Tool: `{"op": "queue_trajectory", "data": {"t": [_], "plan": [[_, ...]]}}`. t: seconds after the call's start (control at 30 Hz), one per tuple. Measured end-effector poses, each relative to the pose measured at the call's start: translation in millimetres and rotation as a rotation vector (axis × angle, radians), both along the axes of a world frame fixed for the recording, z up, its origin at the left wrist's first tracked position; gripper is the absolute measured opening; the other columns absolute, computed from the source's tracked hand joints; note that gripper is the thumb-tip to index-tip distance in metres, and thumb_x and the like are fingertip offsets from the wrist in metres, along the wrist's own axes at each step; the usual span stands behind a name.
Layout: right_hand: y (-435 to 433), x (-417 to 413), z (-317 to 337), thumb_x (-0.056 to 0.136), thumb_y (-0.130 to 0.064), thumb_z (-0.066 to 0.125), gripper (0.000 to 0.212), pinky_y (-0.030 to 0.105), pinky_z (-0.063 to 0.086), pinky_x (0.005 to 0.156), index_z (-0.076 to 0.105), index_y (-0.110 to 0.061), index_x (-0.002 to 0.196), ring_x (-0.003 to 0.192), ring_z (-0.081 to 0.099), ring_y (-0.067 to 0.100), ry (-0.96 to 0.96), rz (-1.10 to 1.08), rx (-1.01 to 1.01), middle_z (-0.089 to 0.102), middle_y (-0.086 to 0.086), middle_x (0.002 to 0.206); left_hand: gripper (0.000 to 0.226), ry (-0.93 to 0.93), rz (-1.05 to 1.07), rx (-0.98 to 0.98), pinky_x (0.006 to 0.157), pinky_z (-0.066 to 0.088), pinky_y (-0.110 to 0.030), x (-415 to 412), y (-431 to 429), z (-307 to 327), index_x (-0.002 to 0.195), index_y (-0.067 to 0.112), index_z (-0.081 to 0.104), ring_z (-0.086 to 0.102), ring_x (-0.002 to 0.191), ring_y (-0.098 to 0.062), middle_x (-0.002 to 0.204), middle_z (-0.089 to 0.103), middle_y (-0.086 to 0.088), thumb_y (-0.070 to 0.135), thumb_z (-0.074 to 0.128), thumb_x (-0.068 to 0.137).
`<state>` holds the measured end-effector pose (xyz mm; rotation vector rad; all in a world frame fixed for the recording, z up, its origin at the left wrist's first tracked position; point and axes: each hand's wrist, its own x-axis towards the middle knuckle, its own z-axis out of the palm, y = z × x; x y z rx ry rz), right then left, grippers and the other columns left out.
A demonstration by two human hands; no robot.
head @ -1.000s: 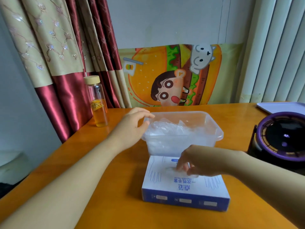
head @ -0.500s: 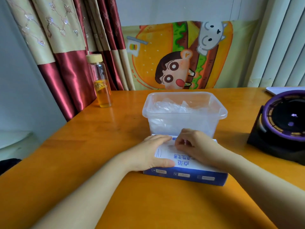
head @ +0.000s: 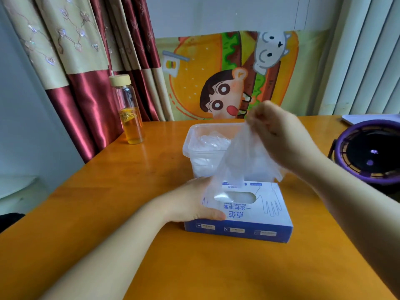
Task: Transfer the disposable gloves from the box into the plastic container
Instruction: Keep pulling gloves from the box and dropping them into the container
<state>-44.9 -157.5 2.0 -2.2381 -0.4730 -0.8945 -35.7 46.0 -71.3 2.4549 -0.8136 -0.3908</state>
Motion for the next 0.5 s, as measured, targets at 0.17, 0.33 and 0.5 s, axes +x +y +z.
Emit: {"op": "queue_trajectory", "data": {"t": [0.17,0.33,0.5], "plan": [[2,4,25,0.094,-0.016,0.054,0.013,0.008,0.038,0.056,0.056,-0.016,0.082,0.059,0.053,0.004,0.065,-0.022,0.095,0.058,-0.011,0.070,0.053,0.032,0.111,-0.118,0.085,0.036,0.000,-5,1,26,0.118,0.057,0.031,0.046,0.104,0.019,0.125,0.045,0.032,0.047,0.069,0.082],[6,2,24,0.095,-0.025,0.055,0.023,0.012,0.042,0.045,0.064,-0.008,0.084,0.046,0.058,-0.001,0.378,0.092,0.254,0.062,0.000,0.066,0.117,-0.102,0.252,-0.513,0.112,0.028,-0.028,0,-2,54,0.151,0.038,0.000,0.023,0.137,0.001,0.156,0.019,0.013,0.059,0.072,0.061],[2,7,22,0.094,-0.021,0.055,0.021,0.020,0.050,0.056,0.064,-0.002,0.091,0.053,0.059,0.005,0.707,0.305,0.527,0.060,0.008,0.073,0.099,-0.520,0.323,-0.486,0.107,0.008,-0.022,9,-17,73,0.142,0.051,0.005,-0.011,0.137,0.004,0.154,-0.010,0.012,0.048,0.074,0.072]]}}
